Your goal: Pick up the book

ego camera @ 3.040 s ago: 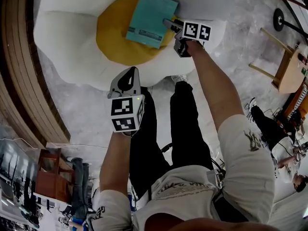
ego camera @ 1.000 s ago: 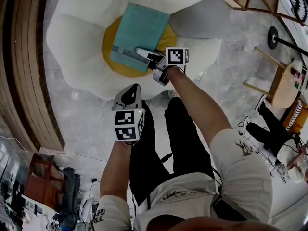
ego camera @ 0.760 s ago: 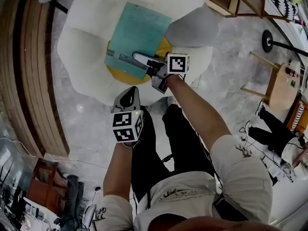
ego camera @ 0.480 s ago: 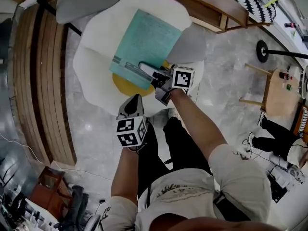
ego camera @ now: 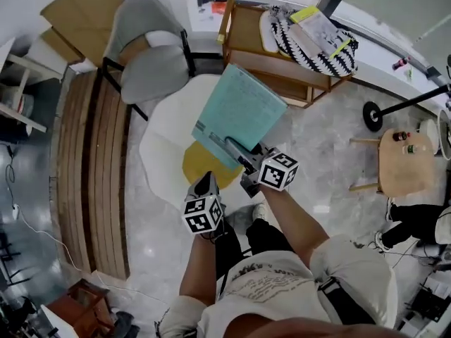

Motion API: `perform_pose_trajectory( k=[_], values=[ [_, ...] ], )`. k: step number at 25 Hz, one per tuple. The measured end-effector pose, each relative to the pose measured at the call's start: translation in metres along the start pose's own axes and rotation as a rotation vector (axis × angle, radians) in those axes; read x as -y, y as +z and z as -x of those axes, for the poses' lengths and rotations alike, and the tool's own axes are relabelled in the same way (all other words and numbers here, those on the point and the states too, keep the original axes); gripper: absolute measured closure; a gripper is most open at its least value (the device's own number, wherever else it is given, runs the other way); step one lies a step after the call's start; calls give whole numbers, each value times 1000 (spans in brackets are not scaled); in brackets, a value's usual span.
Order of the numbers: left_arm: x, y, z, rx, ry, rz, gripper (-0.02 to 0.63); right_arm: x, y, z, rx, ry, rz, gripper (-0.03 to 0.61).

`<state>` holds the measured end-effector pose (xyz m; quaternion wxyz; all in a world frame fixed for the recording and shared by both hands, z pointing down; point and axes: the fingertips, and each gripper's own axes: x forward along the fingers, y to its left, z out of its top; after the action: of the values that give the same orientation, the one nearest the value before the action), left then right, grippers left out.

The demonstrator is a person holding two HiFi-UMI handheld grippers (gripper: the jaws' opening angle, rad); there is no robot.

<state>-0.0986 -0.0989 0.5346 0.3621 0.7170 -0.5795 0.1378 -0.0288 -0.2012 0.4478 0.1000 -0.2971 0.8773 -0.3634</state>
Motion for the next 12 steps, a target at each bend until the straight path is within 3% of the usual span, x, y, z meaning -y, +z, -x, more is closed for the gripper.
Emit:
perform_pose_trajectory(
  k=[6,12],
  values=[
    [27,82,41,141,20,-94,595,-48,84,39,92,-166,382,410],
    [76,163,82,304,-14,-173,595,-91,138,64,166,-370,588,410]
  ],
)
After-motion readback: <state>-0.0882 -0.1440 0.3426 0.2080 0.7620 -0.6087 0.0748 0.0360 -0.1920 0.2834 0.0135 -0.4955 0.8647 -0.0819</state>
